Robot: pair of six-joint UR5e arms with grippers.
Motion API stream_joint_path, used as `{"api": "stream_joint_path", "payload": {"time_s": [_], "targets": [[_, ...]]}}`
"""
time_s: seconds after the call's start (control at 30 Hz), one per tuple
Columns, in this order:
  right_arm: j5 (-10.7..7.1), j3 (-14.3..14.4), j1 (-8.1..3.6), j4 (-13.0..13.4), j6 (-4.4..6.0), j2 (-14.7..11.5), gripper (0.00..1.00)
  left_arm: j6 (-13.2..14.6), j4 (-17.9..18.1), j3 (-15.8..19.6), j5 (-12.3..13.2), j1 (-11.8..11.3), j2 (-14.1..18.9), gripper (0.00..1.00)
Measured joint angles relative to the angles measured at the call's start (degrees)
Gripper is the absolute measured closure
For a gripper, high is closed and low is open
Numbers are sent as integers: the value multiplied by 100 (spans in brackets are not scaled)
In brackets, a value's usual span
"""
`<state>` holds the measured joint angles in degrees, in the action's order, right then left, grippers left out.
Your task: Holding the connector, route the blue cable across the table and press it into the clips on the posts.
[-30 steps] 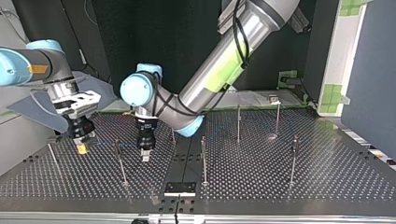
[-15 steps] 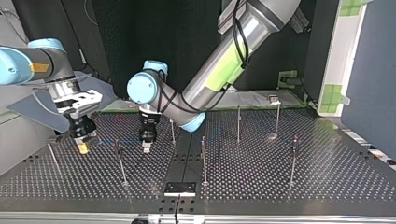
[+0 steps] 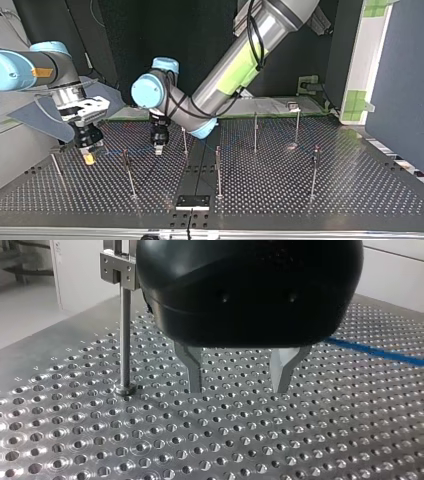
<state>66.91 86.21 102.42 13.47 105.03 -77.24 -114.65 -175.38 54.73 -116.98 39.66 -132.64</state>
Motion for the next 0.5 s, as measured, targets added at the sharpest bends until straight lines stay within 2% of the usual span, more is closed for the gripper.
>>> {"api": "stream_joint_path", "payload": {"time_s": [0.03, 0.1, 0.17, 0.23, 0.27, 0.5], "targets": [[0, 0, 0, 0, 0, 0, 100, -5, -40, 25, -9, -2, 33, 27], [0, 0, 0, 0, 0, 0, 100, -29, -59, 118, -4, -18, 135, 27], [0, 0, 1, 0, 0, 0, 100, -41, -8, 218, 48, -33, 240, 21], [0, 0, 0, 0, 0, 0, 100, -46, 90, 342, 143, -29, 364, 21], [0, 0, 0, 0, 0, 0, 100, -45, 141, 396, 192, -20, 419, 17], [0, 0, 0, 0, 0, 0, 100, -35, 567, 836, 617, 102, 860, 17]]}}
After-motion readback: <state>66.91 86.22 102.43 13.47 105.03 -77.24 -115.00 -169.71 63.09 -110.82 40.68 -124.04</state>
